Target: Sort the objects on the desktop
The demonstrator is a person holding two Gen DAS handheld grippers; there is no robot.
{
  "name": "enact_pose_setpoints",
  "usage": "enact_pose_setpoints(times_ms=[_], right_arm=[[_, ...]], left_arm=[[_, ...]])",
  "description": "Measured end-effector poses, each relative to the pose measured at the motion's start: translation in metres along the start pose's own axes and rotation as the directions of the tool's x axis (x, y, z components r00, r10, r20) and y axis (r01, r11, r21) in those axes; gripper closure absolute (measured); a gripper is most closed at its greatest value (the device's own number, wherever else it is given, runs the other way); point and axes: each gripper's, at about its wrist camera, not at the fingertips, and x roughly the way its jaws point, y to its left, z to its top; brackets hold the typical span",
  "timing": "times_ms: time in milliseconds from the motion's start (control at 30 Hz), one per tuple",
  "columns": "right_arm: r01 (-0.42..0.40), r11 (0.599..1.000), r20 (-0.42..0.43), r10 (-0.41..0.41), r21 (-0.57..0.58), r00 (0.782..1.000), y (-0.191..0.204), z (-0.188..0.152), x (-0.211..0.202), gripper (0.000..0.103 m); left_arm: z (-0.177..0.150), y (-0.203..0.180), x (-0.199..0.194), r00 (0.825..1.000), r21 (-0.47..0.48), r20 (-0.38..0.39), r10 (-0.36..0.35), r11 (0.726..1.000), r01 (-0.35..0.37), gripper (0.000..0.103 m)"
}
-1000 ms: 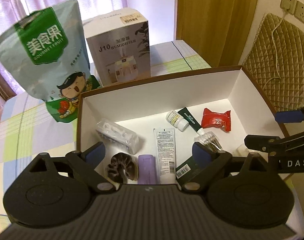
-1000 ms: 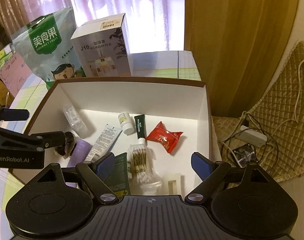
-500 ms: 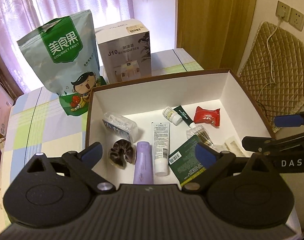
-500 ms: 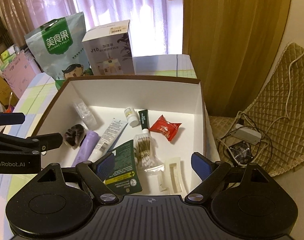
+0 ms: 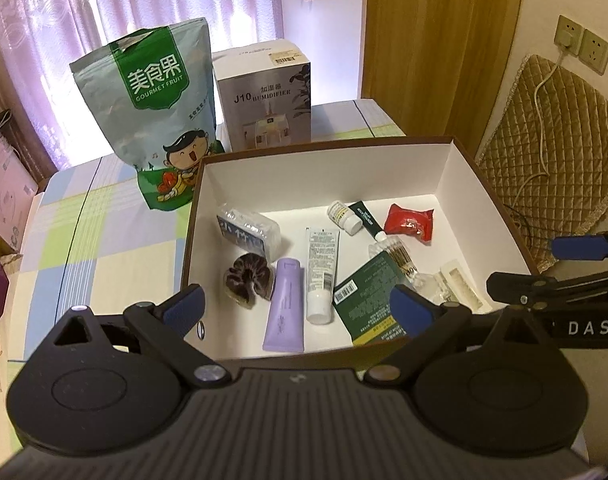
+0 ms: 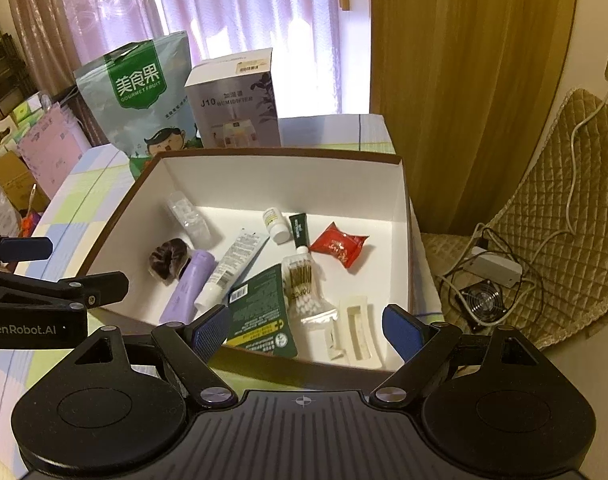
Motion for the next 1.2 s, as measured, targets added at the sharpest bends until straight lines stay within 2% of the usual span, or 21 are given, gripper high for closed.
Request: enact_pose_setpoints(times_ms=[400, 767, 1200], right_arm=[[0.002, 1.0, 0.012, -0.002, -0.029, 1.0, 0.01, -0.012, -0.014, 0.014], [0.006, 1.0, 0.002, -0.006, -0.008, 1.0, 0.01, -0.028, -0.017, 0.014], [0.015, 1.0, 0.009, -0.015, -0.003, 1.0, 0.012, -0.031, -0.021, 0.014]], left_arm=[[-0.016, -0.001, -0.019, 1.0, -0.01, 0.016, 0.025, 1.0, -0.025, 0.005], [-0.031, -0.001, -0.03, 0.999, -0.022, 0.018, 0.05, 0.999, -0.049, 0.005], [-0.04, -0.002, -0.036, 0.997, -0.019, 0.025, 0.069, 0.997, -0.069, 0.005]])
